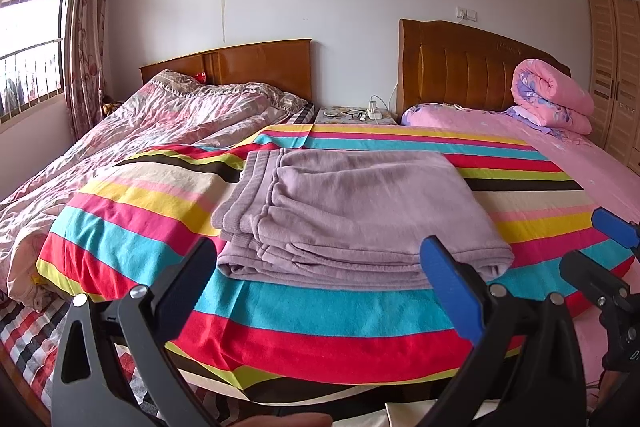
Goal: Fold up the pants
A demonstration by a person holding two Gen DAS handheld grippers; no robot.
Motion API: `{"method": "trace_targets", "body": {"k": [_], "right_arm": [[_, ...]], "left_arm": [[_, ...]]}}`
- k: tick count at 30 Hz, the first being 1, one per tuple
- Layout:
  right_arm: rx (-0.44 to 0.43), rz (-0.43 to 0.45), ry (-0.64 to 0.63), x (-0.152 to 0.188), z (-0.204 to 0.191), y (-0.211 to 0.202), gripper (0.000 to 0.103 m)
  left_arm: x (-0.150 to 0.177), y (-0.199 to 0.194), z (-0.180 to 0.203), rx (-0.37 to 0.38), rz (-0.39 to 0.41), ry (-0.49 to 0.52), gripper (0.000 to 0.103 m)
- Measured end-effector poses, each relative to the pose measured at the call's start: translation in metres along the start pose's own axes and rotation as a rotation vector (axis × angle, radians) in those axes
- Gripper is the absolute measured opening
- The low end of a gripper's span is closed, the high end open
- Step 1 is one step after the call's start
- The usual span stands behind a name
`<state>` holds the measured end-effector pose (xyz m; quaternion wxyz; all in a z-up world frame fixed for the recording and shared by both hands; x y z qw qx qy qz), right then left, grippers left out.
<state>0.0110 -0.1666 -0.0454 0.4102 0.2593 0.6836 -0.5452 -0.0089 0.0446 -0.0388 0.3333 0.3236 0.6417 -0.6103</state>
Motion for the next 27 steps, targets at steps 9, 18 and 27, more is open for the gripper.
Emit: {"method": "trace_targets", "body": {"k": [9, 18, 27], "right_arm": [[-0.002, -0.004, 0.003, 0.0011, -0.0001, 0.0021, 0.092], [-0.007, -0.008, 0.002, 0.0030, -0.0008, 0.0030, 0.092], [-0.009, -0.010, 0.003, 0.0040, -0.0020, 0.0031, 0.092]], "left_arm": [[0.0002, 0.0003, -0.0002, -0.001, -0.001, -0.001, 0.102], [0.0015, 0.0005, -0.0007, -0.001, -0.004, -0.002, 0.102], [0.0013, 0.0003, -0.0009, -0.001, -0.004, -0.002, 0.102]]}}
Point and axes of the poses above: each gripper's, at about its wrist camera, not at the fingertips, and y roughly the way its jaws point, z to its right, x to its underside, the point moved 3 cm from there along y, roughly the way its jaws point, and after that the axes turned 7 degrees about -z, right-handed, at the moved point
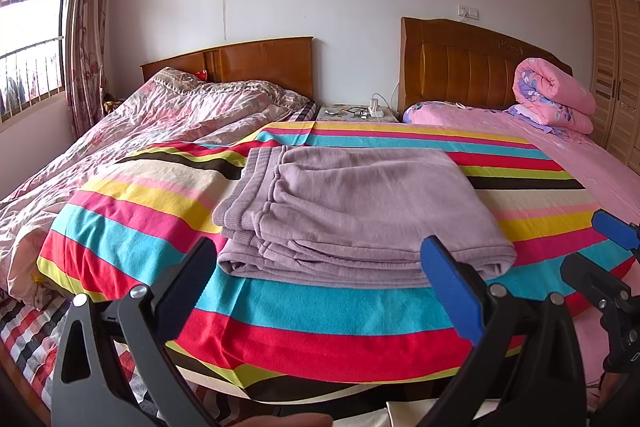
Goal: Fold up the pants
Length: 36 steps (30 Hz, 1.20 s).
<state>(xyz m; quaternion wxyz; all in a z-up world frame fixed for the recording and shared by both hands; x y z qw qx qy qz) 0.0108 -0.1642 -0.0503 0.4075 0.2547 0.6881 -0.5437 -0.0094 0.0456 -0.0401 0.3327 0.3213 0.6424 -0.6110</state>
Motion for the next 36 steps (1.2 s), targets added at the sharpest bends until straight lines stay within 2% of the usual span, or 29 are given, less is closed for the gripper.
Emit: {"method": "trace_targets", "body": {"k": [36], "right_arm": [[-0.024, -0.016, -0.007, 0.0015, 0.0041, 0.0047, 0.092]], "left_arm": [[0.0043, -0.0018, -0.0060, -0.007, -0.003, -0.020, 0.102]]}}
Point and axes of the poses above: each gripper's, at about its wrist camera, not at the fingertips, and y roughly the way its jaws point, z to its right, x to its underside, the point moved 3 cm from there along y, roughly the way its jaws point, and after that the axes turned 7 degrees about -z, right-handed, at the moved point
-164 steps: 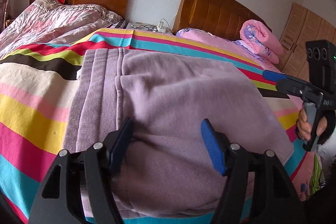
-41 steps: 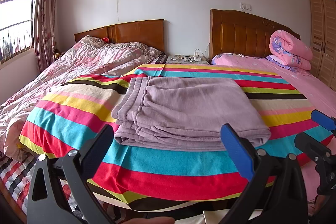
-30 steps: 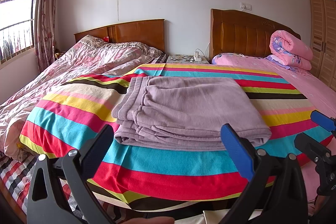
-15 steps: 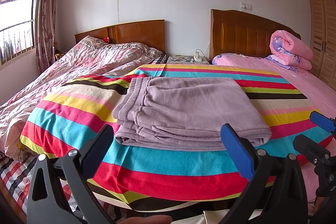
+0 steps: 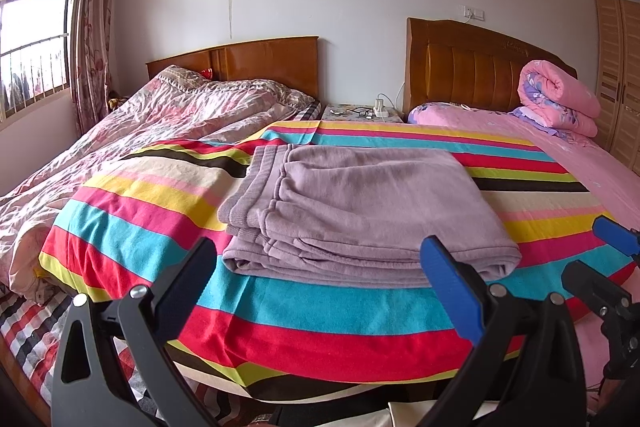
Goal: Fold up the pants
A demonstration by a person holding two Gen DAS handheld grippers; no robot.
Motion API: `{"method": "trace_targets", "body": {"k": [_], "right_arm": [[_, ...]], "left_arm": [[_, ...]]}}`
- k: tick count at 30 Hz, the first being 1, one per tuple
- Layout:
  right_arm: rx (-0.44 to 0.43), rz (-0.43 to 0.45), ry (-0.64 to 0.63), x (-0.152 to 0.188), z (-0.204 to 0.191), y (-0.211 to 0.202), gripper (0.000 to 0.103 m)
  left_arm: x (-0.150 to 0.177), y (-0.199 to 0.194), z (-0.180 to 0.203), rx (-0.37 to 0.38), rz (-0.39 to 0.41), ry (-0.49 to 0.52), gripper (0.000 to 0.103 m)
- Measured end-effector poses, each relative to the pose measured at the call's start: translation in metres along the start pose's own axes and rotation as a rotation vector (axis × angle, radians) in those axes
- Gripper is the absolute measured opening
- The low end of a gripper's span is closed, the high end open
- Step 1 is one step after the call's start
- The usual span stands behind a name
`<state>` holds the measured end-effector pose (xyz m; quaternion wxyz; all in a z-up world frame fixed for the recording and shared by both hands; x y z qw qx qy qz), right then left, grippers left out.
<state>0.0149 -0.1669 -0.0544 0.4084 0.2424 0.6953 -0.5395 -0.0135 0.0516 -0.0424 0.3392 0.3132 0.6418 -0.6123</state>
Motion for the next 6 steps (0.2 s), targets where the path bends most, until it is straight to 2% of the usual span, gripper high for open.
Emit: {"method": "trace_targets", "body": {"k": [6], "right_arm": [[-0.014, -0.006, 0.000, 0.0006, 0.0025, 0.0012, 0.092]], "left_arm": [[-0.0019, 0.0042, 0.0014, -0.001, -0.012, 0.006, 0.102]]}}
Point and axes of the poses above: each gripper's, at about its wrist camera, not at the fingertips, and y roughly the way its jaws point, z to its right, x to its underside, the point moved 3 cm from there along y, roughly the way its jaws point, and after that the axes turned 7 degrees about -z, right-handed, at the moved point
